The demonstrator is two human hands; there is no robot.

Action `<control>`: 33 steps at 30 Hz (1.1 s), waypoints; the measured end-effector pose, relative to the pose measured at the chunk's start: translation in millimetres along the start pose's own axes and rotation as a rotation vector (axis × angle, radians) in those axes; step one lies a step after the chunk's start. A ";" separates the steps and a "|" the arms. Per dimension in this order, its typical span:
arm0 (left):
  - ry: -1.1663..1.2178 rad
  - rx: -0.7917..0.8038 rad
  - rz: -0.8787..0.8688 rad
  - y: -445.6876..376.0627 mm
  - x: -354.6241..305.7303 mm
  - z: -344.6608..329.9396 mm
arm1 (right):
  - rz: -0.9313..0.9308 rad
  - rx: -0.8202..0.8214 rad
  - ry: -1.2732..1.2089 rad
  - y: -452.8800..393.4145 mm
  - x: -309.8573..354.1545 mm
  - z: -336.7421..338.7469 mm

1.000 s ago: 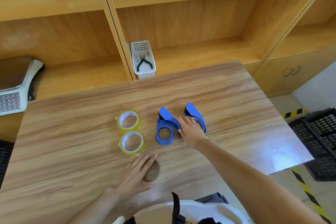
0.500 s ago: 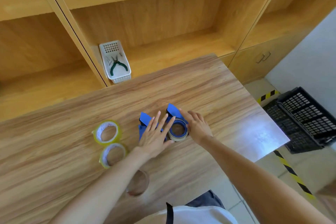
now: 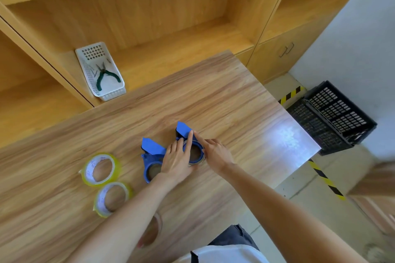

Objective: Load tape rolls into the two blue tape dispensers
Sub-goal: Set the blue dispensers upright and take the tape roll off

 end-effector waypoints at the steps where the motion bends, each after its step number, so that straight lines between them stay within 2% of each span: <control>1: 0.009 -0.001 -0.012 -1.4 -0.4 0.1 | 0.004 -0.012 -0.011 0.9 -0.4 1.0; 9: 0.102 -0.009 -0.062 -1.3 7.5 0.8 | -0.041 0.002 0.037 2.1 -2.1 11.1; 14: 0.138 0.045 -0.074 4.0 8.3 8.0 | -0.085 -0.040 0.116 1.5 -7.1 17.5; 22: 0.249 0.126 -0.125 7.2 4.4 22.9 | -0.119 0.021 0.078 -1.8 -9.2 20.7; 28: 0.305 0.001 -0.233 13.2 -0.9 36.9 | -0.151 0.033 0.050 -5.1 -11.1 26.4; 33: 0.334 -0.127 -0.226 24.6 -5.2 53.7 | -0.120 -0.018 0.004 -4.8 -10.2 37.1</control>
Point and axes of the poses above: each hand's wrist, its own y-axis away from the middle knuckle, its own z-axis out of the back of the hand, x = y × z, the point moved 1 cm from there along -y, towards the middle knuckle, and after that the axes turned 12 degrees about y, right-handed, at the moved point
